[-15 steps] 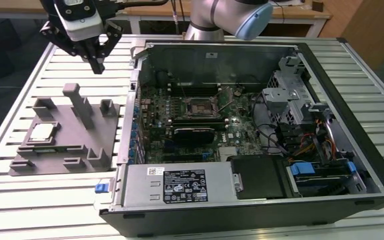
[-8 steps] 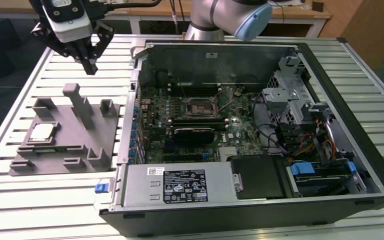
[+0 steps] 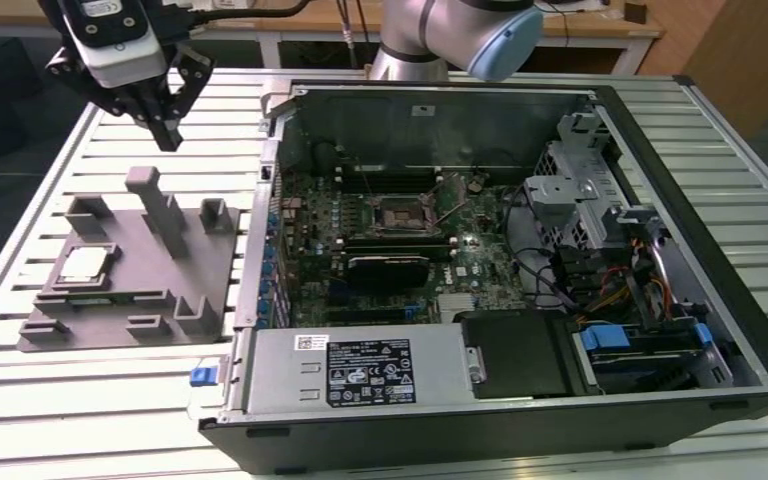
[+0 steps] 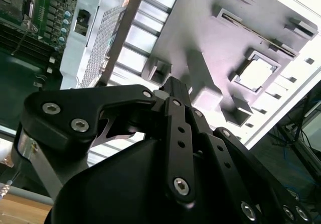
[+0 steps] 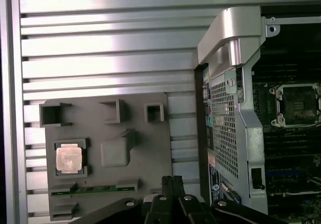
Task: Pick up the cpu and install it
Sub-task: 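Reach for the cpu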
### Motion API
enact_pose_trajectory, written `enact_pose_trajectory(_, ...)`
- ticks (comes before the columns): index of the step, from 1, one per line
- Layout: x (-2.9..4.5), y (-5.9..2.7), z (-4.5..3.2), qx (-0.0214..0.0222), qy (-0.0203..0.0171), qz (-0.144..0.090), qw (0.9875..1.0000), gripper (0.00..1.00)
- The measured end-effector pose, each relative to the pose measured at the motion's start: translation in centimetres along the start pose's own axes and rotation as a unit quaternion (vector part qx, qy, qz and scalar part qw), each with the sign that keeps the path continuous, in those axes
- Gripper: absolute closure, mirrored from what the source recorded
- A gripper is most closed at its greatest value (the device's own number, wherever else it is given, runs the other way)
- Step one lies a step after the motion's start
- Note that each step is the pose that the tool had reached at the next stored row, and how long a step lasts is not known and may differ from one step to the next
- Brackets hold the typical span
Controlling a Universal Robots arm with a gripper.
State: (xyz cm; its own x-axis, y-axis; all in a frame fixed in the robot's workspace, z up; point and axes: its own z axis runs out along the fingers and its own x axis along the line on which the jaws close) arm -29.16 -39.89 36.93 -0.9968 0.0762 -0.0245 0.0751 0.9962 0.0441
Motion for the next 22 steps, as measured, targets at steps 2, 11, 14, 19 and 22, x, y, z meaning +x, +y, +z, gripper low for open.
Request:
enact_pose_trajectory(2, 0.3, -0.03, 0.04, 0.0, 0.0, 0.0, 1.0, 0.89)
enact_pose_trajectory(11, 1.54, -0.13, 0.2, -0.0001, -0.0001, 0.0, 1.0, 0.89)
enact_pose_trajectory(14, 1.93, -0.16, 0.25, 0.0, 0.0, 0.0, 1.0, 0.89)
enact_pose_trajectory(19, 2.58, -0.21, 0.35, 0.0, 0.0, 0.0, 1.0, 0.89)
enact_pose_trajectory(22, 2.97, -0.25, 0.41, 0.0, 0.0, 0.0, 1.0, 0.89)
